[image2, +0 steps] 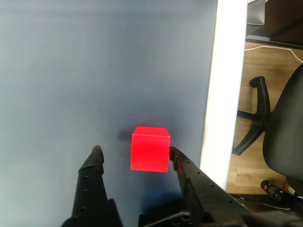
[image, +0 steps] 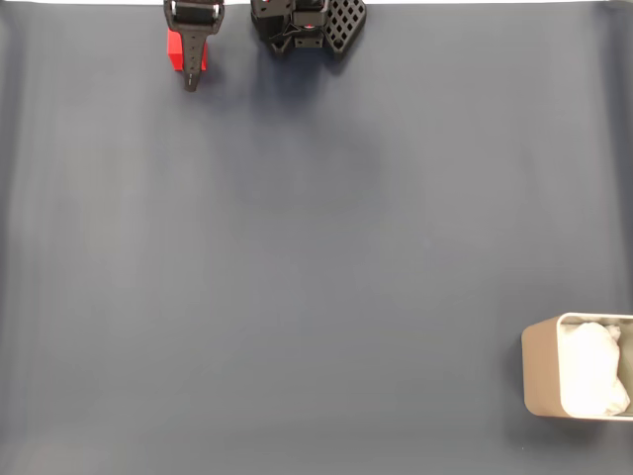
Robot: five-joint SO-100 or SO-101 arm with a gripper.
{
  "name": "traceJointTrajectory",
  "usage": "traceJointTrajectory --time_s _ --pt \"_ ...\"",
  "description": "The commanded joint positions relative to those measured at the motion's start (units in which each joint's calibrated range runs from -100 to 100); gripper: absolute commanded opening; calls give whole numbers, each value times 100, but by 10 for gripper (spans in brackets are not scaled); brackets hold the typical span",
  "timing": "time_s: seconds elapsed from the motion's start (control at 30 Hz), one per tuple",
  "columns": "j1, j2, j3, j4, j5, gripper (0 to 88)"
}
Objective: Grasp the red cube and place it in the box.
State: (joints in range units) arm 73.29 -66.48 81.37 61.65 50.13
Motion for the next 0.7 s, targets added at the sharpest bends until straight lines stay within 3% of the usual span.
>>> traceJointTrajectory --time_s 0.0,0.67 --pt "-57 -33 -17 -92 15 287" --pt "-64 97 -90 -100 161 61"
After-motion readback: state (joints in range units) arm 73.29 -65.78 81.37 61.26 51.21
